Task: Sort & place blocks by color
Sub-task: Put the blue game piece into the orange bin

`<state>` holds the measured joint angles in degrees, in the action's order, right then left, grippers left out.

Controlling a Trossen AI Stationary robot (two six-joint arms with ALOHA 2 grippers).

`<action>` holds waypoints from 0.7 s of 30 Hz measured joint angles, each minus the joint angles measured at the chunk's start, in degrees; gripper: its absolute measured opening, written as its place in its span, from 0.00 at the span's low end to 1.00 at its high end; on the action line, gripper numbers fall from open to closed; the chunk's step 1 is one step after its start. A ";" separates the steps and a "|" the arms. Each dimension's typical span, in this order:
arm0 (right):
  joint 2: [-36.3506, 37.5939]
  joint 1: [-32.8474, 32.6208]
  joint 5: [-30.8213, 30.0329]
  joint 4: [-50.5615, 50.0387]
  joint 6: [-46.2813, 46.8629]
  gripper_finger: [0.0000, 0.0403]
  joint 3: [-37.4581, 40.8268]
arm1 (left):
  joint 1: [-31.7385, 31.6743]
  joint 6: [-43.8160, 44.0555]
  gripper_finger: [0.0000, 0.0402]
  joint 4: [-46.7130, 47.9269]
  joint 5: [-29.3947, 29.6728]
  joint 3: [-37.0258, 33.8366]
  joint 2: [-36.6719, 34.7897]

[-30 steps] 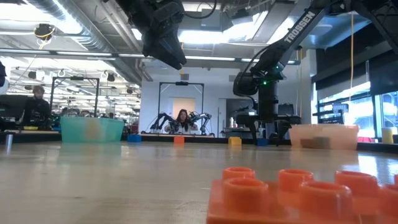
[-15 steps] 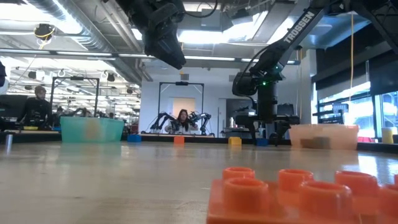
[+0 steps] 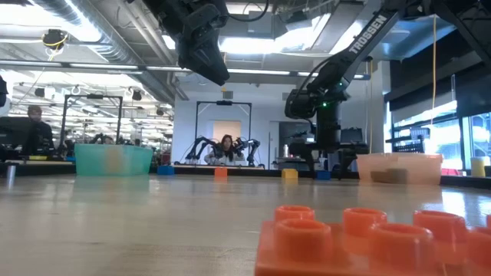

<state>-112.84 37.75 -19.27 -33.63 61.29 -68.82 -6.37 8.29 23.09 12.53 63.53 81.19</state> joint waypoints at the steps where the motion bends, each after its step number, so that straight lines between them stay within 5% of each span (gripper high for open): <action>1: -0.11 0.01 -0.42 0.29 0.10 0.77 0.00 | 0.00 0.00 0.42 0.02 0.00 0.00 0.02; 7: -0.28 0.10 -2.33 1.66 0.12 0.68 0.00 | 0.00 0.02 0.42 0.00 0.00 0.00 0.02; 14: -0.31 0.23 -2.64 1.62 -0.24 0.35 0.00 | 0.00 0.07 0.42 0.00 0.00 0.00 0.02; 21: 0.00 -0.06 1.66 2.65 -11.65 0.35 -0.12 | 0.02 0.08 0.42 0.00 0.00 0.00 0.02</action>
<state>-112.84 37.69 -17.61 -30.97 49.63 -68.93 -6.35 8.38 23.09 12.53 63.53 81.21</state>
